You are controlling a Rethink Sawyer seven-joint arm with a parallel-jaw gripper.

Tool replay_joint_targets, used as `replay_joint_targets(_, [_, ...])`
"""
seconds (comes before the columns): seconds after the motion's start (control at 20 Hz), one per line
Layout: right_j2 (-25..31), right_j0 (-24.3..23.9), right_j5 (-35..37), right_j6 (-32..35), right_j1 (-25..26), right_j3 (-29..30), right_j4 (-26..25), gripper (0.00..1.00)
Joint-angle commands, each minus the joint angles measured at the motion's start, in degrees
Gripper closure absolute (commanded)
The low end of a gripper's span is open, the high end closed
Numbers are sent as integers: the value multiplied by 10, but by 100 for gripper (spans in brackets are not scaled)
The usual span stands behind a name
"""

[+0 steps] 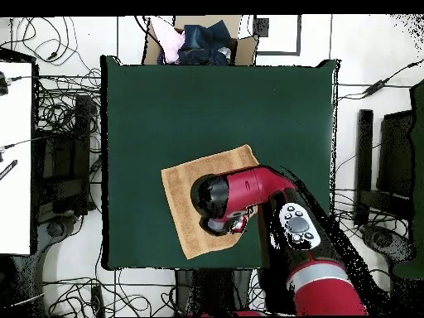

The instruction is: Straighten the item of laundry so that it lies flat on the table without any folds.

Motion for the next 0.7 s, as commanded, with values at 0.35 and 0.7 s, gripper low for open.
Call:
replay_joint_targets(0.35, [25,55,-143,91,79,-73,59,0])
replay_joint_targets(0.7, [-23,120,-231,187,133,-119,109,0])
